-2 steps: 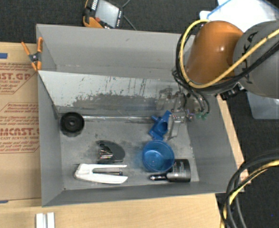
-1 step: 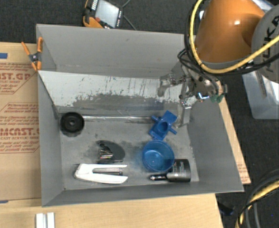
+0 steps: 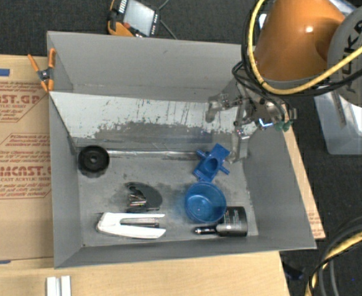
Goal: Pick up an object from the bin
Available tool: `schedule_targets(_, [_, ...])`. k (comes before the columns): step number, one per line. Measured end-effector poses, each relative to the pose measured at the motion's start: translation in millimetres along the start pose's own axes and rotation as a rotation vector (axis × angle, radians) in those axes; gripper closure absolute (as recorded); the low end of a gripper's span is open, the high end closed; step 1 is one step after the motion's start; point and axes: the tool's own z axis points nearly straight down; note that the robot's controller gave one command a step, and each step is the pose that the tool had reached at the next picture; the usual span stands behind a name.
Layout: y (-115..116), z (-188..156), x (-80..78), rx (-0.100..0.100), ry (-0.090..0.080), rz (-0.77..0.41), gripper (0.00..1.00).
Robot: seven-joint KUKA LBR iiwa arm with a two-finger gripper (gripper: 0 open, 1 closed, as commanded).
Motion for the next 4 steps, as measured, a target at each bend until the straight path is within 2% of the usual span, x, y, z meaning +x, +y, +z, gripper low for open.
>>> schedule_targets(1, [-27, -20, 22.8, -0.003, 0.01, -0.043, 0.0])
schedule_targets(2, [-16, 59, 10.9, -0.003, 0.003, 0.006, 0.0])
schedule_targets(3, [-3, 68, 20.4, 0.0, -0.001, -0.03, 0.0])
schedule_targets(4, [-9, 151, 57.8, -0.009, 0.016, -0.044, 0.0])
